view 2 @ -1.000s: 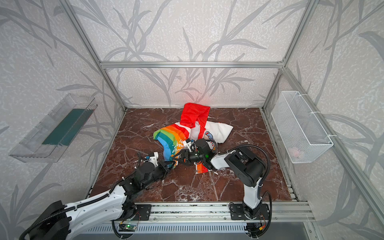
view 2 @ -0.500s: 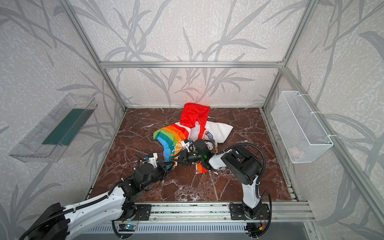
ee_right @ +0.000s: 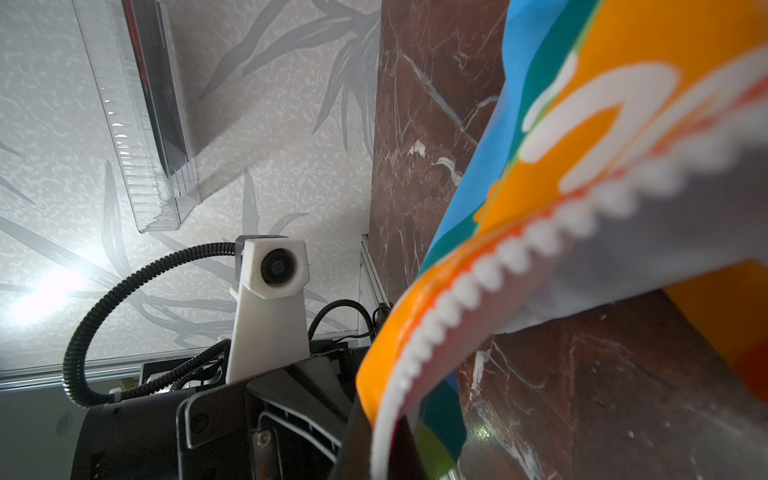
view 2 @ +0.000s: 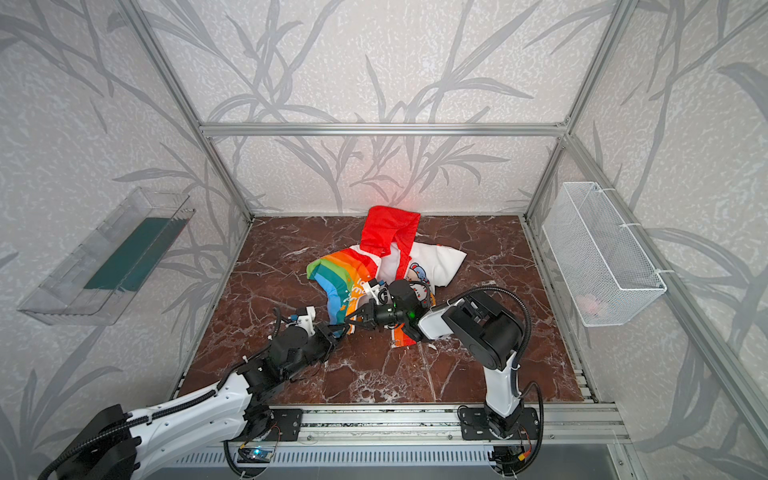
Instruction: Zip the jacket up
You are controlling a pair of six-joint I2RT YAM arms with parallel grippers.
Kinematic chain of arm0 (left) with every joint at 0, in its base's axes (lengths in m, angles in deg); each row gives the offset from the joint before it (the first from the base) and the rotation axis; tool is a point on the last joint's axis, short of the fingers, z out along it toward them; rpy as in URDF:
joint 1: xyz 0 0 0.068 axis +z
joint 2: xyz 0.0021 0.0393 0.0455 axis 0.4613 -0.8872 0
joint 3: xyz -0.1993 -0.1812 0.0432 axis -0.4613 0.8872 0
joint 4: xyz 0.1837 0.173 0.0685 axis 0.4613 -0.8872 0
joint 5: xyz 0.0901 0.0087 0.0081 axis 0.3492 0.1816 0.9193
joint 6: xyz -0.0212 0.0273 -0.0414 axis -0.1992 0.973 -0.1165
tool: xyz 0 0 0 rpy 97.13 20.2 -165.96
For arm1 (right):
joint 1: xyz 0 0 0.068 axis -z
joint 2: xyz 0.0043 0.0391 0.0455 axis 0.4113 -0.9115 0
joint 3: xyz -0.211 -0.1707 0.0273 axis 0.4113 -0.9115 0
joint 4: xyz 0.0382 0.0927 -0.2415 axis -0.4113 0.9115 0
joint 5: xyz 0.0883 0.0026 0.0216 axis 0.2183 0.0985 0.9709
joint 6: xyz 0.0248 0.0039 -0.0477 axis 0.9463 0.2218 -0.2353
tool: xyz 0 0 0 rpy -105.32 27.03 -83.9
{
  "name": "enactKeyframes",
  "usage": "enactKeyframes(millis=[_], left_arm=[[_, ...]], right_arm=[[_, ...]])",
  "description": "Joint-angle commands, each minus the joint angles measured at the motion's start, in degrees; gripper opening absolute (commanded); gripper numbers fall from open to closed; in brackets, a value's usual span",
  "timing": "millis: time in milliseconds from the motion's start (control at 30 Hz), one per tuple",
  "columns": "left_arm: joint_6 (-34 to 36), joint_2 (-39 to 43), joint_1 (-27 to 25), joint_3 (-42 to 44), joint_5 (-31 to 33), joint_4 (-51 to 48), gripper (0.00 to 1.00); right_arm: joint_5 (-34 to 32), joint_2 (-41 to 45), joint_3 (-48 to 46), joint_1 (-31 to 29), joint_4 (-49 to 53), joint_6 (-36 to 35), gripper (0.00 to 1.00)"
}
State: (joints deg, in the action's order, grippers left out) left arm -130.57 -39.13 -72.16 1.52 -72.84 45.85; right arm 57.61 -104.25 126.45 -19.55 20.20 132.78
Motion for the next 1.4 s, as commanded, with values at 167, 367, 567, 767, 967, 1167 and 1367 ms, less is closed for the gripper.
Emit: enactKeyframes(millis=[167, 367, 567, 767, 967, 1167, 1367], left_arm=[[-0.47, 2.58, -0.53, 1.28, 1.01, -0.64, 0.31], [-1.08, 3.74, -1.36, 1.95, 2.25, 0.60, 0.43], [-2.98, 2.09, -1.64, 4.00, 3.01, 8.57, 0.48], [-3.09, 1.92, -1.63, 4.10, 2.84, 13.49, 0.55], [-2.36, 6.21, -1.63, 4.62, 4.19, 13.90, 0.57], [-3.28, 7.09, -1.65, 4.52, 4.58, 14.58, 0.63], [-4.13, 4.05, -1.63, 5.30, 4.98, 21.60, 0.65]], right_arm=[[-1.39, 1.40, -0.54, -0.11, -5.36, 2.16, 0.00], [-2.24, 0.95, -0.68, 0.23, -9.17, 5.01, 0.00], [-3.83, -0.63, -0.83, 0.24, -17.20, 10.78, 0.00], [-4.23, -0.82, -1.43, 0.24, -19.69, 12.41, 0.00], [-4.83, -1.58, -1.29, 0.24, -22.45, 14.43, 0.00], [-5.78, -1.71, -0.71, 0.24, -26.44, 17.75, 0.00], [-5.96, -0.24, -0.43, 0.24, -25.94, 18.27, 0.00]])
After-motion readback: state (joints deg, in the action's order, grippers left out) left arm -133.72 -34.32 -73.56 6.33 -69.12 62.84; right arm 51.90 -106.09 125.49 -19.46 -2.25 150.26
